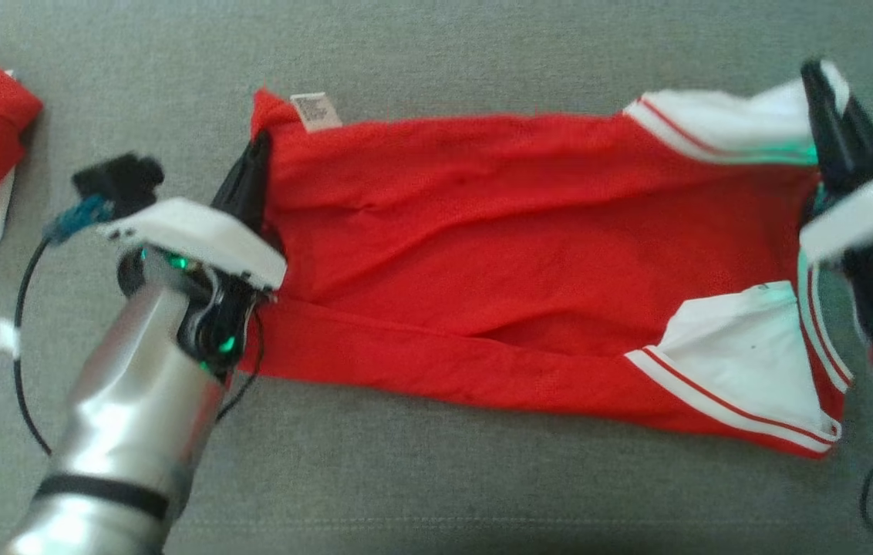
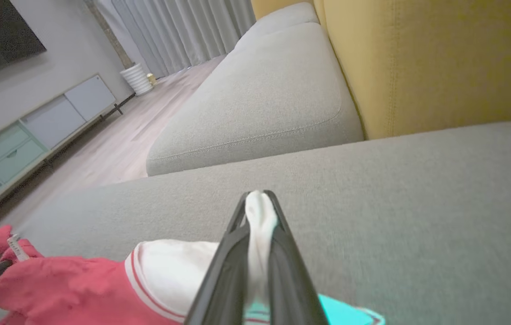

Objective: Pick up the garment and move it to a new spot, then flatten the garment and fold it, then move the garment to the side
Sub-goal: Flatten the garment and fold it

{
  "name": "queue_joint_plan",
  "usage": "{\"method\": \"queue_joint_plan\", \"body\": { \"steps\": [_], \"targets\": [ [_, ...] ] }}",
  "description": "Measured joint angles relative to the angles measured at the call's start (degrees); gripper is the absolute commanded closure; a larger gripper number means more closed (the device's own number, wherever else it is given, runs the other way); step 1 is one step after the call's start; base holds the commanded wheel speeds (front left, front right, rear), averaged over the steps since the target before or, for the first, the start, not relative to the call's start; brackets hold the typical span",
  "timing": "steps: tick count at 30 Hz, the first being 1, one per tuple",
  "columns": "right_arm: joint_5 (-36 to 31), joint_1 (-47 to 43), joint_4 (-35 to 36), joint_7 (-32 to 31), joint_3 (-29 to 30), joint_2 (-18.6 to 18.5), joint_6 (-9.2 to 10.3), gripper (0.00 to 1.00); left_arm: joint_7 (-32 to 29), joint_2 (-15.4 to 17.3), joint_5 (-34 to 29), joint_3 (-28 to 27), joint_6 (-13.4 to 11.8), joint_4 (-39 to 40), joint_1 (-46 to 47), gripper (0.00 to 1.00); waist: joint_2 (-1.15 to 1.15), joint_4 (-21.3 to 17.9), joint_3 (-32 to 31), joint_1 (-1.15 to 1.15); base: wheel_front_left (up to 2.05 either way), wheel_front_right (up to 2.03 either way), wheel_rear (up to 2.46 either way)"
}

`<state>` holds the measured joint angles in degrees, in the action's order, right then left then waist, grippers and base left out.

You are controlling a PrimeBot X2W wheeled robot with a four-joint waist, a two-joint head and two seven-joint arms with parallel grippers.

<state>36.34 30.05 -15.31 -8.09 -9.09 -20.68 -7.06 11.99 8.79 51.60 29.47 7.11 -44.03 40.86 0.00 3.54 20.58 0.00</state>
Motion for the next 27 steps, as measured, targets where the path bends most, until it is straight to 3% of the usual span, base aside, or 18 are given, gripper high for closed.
{"method": "queue_joint_plan", "body": {
  "steps": [8, 13, 18, 19, 20, 21, 22, 23, 24, 27],
  "targets": [
    [3.9, -18.9, 13.4, -2.6, 5.9, 4.4, 0.0, 1.0, -5.5, 4.1, 11.2, -4.2, -0.6, 17.3, -15.1, 1.0, 0.0, -1.8, -1.3, 0.0, 0.0, 0.0, 0.0],
    [3.2, -25.1, 17.6, -3.5, 7.3, 8.8, 0.0, 1.0, -6.6, 7.2, 12.6, -5.7, -4.8, 25.6, -22.9, 1.0, 0.0, -3.3, -1.3, 0.0, 0.0, 0.0, 0.0],
    [-0.4, -27.5, 17.7, -4.3, 7.9, 10.9, 0.0, 1.0, -7.4, 9.2, 11.7, -5.5, -9.7, 31.8, -28.5, 1.0, 0.0, -3.9, -1.0, 0.0, 0.0, 0.0, 0.0],
    [-0.9, -27.5, 17.5, -4.6, 7.9, 11.3, 0.0, 0.83, -7.4, 9.3, 11.4, -5.3, -10.4, 32.5, -29.2, 1.0, 0.0, -4.0, -1.0, 0.0, 0.0, 0.0, 0.0],
    [-1.8, -27.5, 17.3, -4.7, 7.9, 11.4, 0.0, 0.59, -7.4, 9.3, 11.2, -5.1, -11.0, 32.9, -29.8, 1.0, 0.0, -4.0, -1.0, 0.0, 0.0, 0.0, 0.0],
    [-2.5, -27.6, 17.0, -5.1, 8.0, 11.5, 0.0, 0.17, -7.4, 9.3, 11.0, -4.7, -11.5, 33.2, -30.2, 1.0, 0.0, -4.1, -1.0, 0.0, 0.0, 0.0, 0.0],
    [-3.0, -27.9, 16.9, -5.1, 8.1, 11.6, 0.0, 0.0, -7.4, 9.3, 10.7, -4.3, -11.8, 33.4, -30.6, 1.0, 0.0, -4.0, -1.1, 0.0, 0.0, 0.0, 0.0],
    [-3.0, -27.9, 16.9, -5.1, 8.1, 11.6, 0.0, 0.0, -7.4, 9.3, 10.7, -4.3, -11.8, 33.4, -30.6, 0.61, 0.0, -4.0, -1.1, 0.0, 0.0, 0.0, 0.0],
    [-3.9, -29.1, 17.0, -5.0, 8.2, 12.3, 0.0, 0.0, -6.9, 9.4, 8.6, -3.7, -12.9, 33.4, -30.8, 0.0, 0.0, -3.8, -1.1, 0.0, 0.0, 0.0, 0.0],
    [-6.1, -30.1, 17.0, -4.0, 8.2, 12.8, 0.0, 0.0, -5.4, 9.5, 6.5, -3.1, -13.6, 33.5, -30.8, 0.0, 0.0, -3.7, -1.3, 0.0, 0.0, 0.0, 0.0]
  ]
}}
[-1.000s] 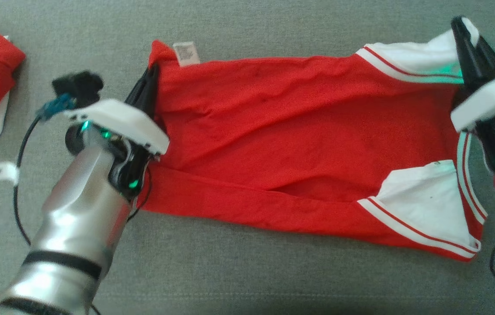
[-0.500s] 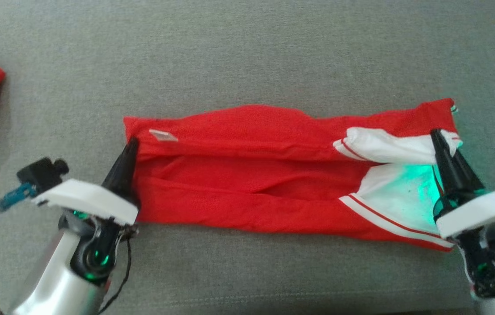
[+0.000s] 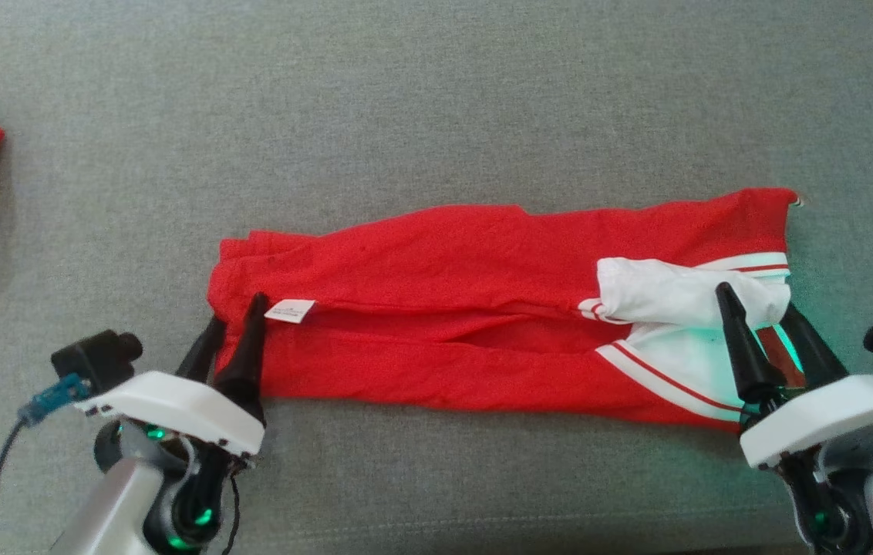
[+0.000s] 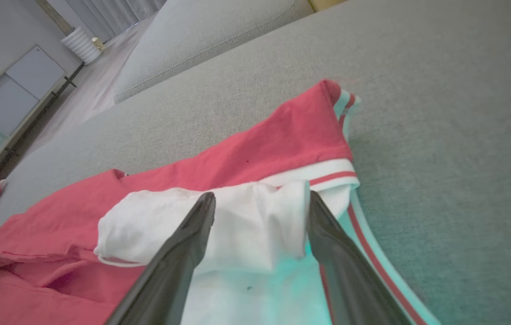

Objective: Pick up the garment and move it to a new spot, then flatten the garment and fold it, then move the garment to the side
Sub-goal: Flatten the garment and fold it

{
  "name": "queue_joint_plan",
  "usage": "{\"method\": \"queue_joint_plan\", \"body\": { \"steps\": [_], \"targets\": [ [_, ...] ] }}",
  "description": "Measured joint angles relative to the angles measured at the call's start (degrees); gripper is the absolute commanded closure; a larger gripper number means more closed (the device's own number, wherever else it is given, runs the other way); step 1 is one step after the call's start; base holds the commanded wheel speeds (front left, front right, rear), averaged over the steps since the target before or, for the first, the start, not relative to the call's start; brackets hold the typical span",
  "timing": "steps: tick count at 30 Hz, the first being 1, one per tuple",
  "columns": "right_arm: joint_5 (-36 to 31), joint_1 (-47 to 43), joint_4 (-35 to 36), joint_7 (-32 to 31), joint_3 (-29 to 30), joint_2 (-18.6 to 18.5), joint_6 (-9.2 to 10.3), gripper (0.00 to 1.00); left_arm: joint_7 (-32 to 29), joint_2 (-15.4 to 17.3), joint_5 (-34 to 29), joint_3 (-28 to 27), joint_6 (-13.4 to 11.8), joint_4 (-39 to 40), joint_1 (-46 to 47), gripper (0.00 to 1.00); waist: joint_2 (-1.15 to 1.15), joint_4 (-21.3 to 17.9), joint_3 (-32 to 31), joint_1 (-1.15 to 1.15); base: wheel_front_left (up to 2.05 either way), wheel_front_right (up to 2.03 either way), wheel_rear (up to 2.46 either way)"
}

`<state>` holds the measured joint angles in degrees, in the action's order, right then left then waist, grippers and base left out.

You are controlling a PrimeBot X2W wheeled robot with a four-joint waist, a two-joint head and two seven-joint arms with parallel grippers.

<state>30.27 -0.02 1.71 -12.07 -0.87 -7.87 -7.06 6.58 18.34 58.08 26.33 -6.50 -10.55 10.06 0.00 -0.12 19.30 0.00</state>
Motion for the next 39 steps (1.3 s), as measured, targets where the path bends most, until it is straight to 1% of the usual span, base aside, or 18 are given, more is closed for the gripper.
{"method": "queue_joint_plan", "body": {
  "steps": [1, 3, 5, 9, 11, 13, 17, 23, 39],
  "targets": [
    [-1.5, -0.3, 0.1, 0.8, 0.1, 0.0, 0.0, 0.0, 1.1, 0.1, -1.4, 0.4, -0.6, 0.1, 0.0, 0.0, 0.0, 0.1, -0.1, 0.0, 0.0, 0.0, 0.0],
    [-4.1, -0.8, 0.8, 2.8, 0.5, 0.2, 0.0, 0.0, 3.6, 0.5, -5.7, 1.3, -2.9, 0.1, 0.1, 0.0, 0.0, 0.3, -0.6, 0.0, 0.0, 0.0, 0.0],
    [-6.7, -0.8, 2.2, 4.8, 1.0, 0.5, 0.0, 0.0, 5.8, 0.9, -9.2, 1.2, -4.6, 0.5, 0.1, 0.0, 0.0, 0.4, -1.1, 0.0, 0.0, 0.0, 0.0],
    [-12.6, -0.8, 5.4, 8.9, 1.7, 1.5, 0.0, 0.0, 7.6, 0.7, -16.6, 0.7, -8.1, 3.5, 0.1, 0.0, 0.0, 0.6, -2.5, 0.0, 0.0, 0.0, 0.0],
    [-15.1, -0.8, 7.2, 10.4, 1.8, 2.2, 0.0, 0.0, 7.7, 0.1, -19.7, -0.2, -9.2, 5.5, 0.0, 0.0, 0.0, 0.7, -3.4, 0.0, 0.0, 0.0, 0.0],
    [-17.1, -0.8, 8.7, 11.7, 2.1, 2.8, 0.0, 0.0, 7.7, -0.8, -23.4, -2.1, -9.6, 8.2, 0.0, 0.0, 0.0, 0.8, -4.1, 0.0, 0.0, 0.0, 0.0],
    [-20.4, -1.1, 10.5, 13.1, 2.4, 3.6, 0.0, 0.0, 7.9, -1.7, -30.0, -4.2, -9.6, 10.9, -0.8, 0.0, 0.0, 1.0, -5.5, 0.0, 0.0, 0.0, 0.0],
    [-21.3, -5.0, 10.6, 13.2, 2.9, 4.6, 0.0, 0.0, 8.0, -2.0, -34.6, -4.6, -9.6, 10.8, -5.7, 0.0, 0.0, 0.8, -7.6, 0.0, 0.0, 0.0, 0.0],
    [-21.3, -5.5, 9.0, 13.0, 3.3, 5.2, 0.0, 0.0, 8.0, -3.2, -34.9, -4.6, -7.6, 8.5, -6.4, 0.0, 0.0, 1.3, -7.3, 0.0, 0.0, 0.0, 0.0]
  ]
}}
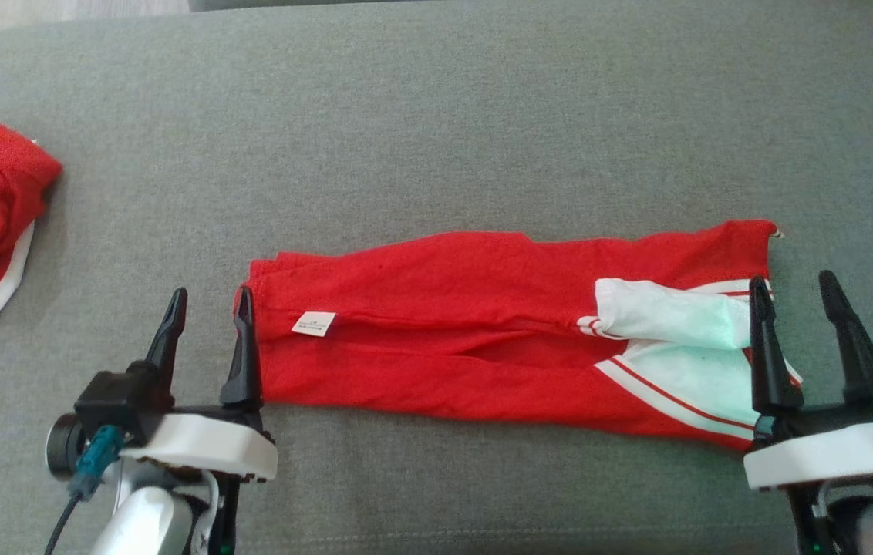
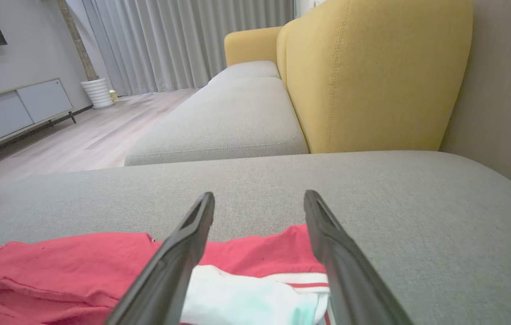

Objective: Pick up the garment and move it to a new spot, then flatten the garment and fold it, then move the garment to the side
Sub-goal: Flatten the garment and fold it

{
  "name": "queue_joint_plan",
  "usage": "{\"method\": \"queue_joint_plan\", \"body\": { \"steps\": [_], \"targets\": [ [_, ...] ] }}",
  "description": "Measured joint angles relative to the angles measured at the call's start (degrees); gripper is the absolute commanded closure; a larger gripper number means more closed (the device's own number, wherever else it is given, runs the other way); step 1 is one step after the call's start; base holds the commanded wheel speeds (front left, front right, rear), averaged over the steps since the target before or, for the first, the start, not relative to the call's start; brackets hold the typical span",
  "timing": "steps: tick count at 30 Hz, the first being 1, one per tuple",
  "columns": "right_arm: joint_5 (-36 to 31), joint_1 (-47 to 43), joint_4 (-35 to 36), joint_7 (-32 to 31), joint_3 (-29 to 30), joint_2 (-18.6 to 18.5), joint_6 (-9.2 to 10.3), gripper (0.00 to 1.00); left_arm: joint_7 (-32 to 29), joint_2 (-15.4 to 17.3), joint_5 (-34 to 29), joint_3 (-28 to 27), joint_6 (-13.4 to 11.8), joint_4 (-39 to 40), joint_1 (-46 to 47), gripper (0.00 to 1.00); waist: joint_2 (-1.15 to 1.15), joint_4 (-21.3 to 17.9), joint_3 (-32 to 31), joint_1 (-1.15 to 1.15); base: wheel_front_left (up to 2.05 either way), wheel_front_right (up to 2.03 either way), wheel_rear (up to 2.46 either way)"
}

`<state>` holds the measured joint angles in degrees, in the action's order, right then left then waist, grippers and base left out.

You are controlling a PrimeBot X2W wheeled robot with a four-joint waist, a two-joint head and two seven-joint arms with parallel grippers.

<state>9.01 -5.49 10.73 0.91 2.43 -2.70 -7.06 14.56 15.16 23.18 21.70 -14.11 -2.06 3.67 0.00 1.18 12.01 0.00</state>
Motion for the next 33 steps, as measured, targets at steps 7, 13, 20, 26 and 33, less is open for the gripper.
{"method": "queue_joint_plan", "body": {
  "steps": [7, 13, 20, 26, 33],
  "targets": [
    [0.5, 1.8, -9.5, -2.0, 4.4, -0.2, 0.0, 0.0, 0.0, -1.0, -1.4, 1.0, 0.8, -0.3, 1.8, 0.0, 0.0, 0.5, 2.0, 0.0, 0.0, 0.0, 0.0],
    [-0.4, 3.5, -15.8, -7.2, 3.8, -0.9, 0.0, 0.0, 0.0, -2.3, -1.9, 1.5, 1.6, -0.6, 4.3, 0.0, 0.0, 1.4, 4.4, 0.0, 0.0, 0.0, 0.0],
    [-2.5, 5.0, -17.8, -11.5, 5.5, -0.5, 0.0, 0.0, 0.0, -3.3, -2.5, 1.1, 2.6, -1.4, 4.9, 0.0, 0.0, 1.4, 6.9, 0.0, 0.0, 0.0, 0.0],
    [-1.0, 6.5, -17.2, -18.9, 4.9, -0.5, 0.0, 0.0, 0.0, -3.9, -3.4, 0.2, 3.5, -2.0, 5.9, 0.0, 0.0, 1.2, 7.4, 0.0, 0.0, 0.0, 0.0],
    [2.5, 6.4, -14.4, -23.7, 3.1, -0.6, 0.0, 1.0, 0.0, -4.4, -4.0, -0.4, 4.0, -2.1, 6.0, 0.0, 0.0, 0.9, 7.7, 0.0, 0.0, 0.0, 0.0]
  ]
}}
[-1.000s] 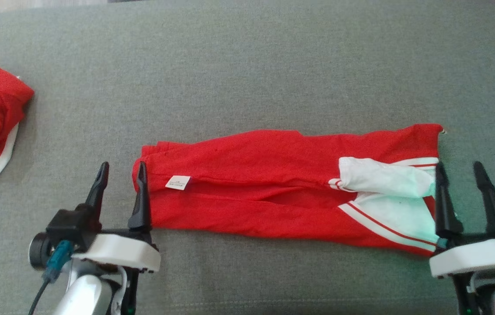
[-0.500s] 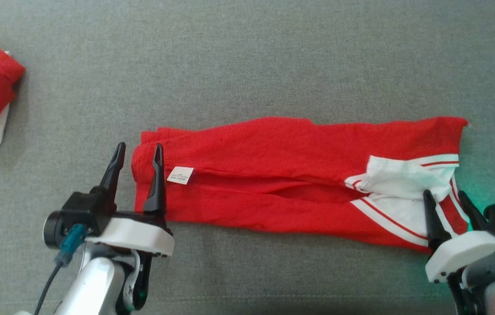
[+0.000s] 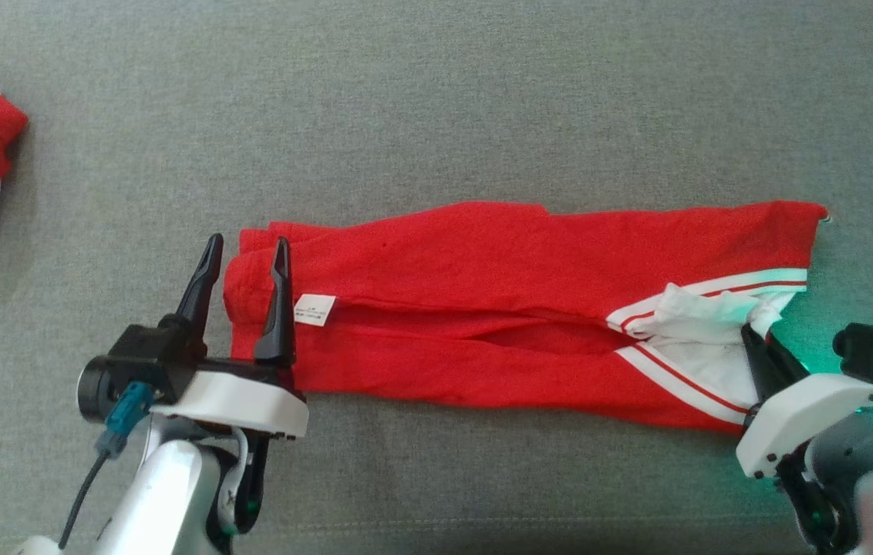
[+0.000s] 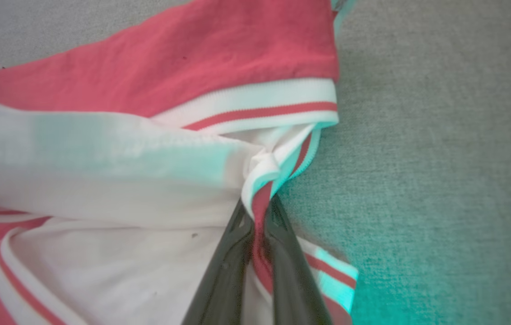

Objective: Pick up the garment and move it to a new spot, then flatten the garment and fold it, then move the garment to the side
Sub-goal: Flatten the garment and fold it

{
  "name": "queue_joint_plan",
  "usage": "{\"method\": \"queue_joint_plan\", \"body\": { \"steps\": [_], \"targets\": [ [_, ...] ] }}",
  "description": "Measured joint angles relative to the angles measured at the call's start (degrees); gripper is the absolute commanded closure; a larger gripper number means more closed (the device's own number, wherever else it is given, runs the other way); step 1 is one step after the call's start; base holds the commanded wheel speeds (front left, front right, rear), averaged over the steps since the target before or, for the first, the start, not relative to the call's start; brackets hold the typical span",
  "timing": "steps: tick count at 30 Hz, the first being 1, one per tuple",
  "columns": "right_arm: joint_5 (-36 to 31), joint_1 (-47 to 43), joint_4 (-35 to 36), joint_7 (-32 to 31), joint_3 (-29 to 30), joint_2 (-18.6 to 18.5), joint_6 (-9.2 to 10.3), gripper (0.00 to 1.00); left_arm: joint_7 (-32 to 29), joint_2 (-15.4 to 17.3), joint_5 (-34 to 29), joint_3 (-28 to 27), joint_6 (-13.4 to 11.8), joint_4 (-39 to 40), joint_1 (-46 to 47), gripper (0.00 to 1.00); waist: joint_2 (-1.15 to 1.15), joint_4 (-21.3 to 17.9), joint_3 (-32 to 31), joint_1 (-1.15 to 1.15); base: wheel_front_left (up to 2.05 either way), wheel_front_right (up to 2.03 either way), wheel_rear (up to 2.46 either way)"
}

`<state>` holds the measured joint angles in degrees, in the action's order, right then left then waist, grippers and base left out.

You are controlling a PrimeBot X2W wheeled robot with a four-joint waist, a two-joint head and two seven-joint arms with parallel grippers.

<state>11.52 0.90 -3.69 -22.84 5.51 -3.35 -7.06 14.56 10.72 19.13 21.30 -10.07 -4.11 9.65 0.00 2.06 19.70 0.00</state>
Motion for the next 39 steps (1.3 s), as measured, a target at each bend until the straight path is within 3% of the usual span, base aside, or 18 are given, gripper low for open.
{"method": "queue_joint_plan", "body": {
  "steps": [5, 14, 18, 25, 29, 33, 39],
  "targets": [
    [0.6, -0.4, 1.3, -0.3, 0.8, 0.4, 0.0, 1.0, 0.0, -0.3, -0.4, -0.3, 0.5, -0.3, 0.0, 0.0, 0.0, -0.2, -0.2, 0.0, 0.0, 0.0, 0.0],
    [1.7, -1.5, 3.1, -0.5, 10.0, -1.3, -0.05, 1.0, 0.0, -1.4, -0.9, -1.3, 1.1, -1.0, 0.0, 0.0, 0.0, 0.0, -1.0, 0.0, 0.0, 0.0, 0.0],
    [2.9, -1.6, 6.4, -2.3, 9.6, -2.0, -0.05, 1.0, 0.0, -1.8, -1.0, -1.6, 1.1, -1.1, 0.0, 0.0, 0.0, -0.2, -1.4, 0.0, 0.0, 0.0, 0.0],
    [11.2, -1.3, 21.6, -10.3, 0.4, -3.1, -0.04, 1.0, 0.0, -2.0, -1.5, -2.0, 1.6, -1.6, -0.3, 0.0, 0.0, -1.8, -2.8, 0.0, 0.0, 0.0, 0.0],
    [16.2, 0.1, 26.8, -14.2, -6.7, -2.8, -0.04, 1.0, 0.0, -2.0, -1.6, -2.0, 2.0, -1.8, -0.7, 0.0, 0.0, -2.0, -3.7, 0.0, 0.0, 0.0, 0.0],
    [18.8, 4.1, 25.4, -14.7, -15.1, -1.6, -0.04, 1.0, 0.0, -2.1, -1.8, -1.9, 2.1, -2.1, -0.8, 0.0, 0.0, -1.5, -4.0, 0.0, 0.0, 0.0, 0.0],
    [21.7, 8.0, 13.8, -10.3, -28.8, -0.5, -0.04, 1.0, 0.0, -2.6, -1.8, -1.8, 2.6, -2.9, -0.8, 0.0, 0.0, 0.2, -4.0, 0.0, 0.0, 0.0, 0.0]
  ]
}}
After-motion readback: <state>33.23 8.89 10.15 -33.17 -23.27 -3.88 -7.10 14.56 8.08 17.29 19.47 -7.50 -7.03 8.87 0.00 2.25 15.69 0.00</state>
